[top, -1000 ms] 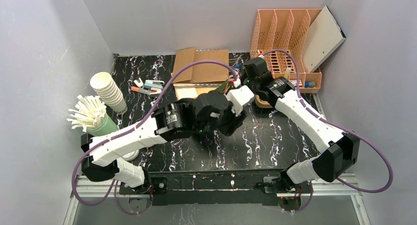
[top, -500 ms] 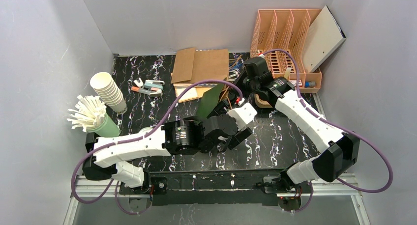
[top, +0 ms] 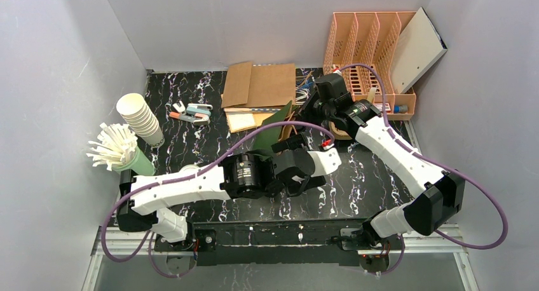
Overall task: Pack the takeout coffee
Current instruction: Open the takeout bag.
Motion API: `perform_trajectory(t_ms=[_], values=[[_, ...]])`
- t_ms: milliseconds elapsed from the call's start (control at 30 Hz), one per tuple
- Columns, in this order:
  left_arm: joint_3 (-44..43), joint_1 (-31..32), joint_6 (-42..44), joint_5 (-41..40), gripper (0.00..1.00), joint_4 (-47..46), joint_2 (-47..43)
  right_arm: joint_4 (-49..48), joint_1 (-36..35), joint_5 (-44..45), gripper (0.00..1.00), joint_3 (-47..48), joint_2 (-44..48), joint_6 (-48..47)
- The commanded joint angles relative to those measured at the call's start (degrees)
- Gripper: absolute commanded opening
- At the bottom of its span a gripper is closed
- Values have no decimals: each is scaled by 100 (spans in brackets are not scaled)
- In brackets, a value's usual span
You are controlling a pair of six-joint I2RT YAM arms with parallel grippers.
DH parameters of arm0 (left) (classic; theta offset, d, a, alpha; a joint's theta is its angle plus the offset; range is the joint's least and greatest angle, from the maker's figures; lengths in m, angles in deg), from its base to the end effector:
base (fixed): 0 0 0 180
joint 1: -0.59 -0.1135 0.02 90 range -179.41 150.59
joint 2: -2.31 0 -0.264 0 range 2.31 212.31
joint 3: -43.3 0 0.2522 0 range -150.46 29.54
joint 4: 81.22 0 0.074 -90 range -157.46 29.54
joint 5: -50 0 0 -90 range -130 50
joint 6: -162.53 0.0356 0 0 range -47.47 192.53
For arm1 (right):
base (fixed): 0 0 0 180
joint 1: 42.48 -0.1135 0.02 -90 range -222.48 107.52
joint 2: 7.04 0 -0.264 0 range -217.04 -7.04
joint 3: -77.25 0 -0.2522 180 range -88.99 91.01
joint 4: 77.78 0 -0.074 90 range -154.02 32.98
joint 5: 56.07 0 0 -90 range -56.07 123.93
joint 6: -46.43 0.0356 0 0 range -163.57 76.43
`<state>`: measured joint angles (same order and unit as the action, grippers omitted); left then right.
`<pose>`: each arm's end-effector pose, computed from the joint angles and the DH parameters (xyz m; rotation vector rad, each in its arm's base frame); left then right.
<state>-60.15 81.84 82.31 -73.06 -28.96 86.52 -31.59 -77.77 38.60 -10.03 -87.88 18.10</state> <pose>0.0677 -0.3119 0.4027 1.2146 1.6496 -0.1538 0.2590 0.1797 0.3643 0.5740 2.2315 0.8488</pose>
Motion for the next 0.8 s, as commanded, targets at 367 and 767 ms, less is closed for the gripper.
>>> perform_trajectory(t_ms=[367, 767], values=[[1482, -1482, 3290, 2879, 81, -983, -1747, -419, -14, -138, 1, -110, 339, 78], [1615, -1613, 4510, 3900, 64, -1200, -1795, -414, -19, -168, 1, -97, 377, 65]])
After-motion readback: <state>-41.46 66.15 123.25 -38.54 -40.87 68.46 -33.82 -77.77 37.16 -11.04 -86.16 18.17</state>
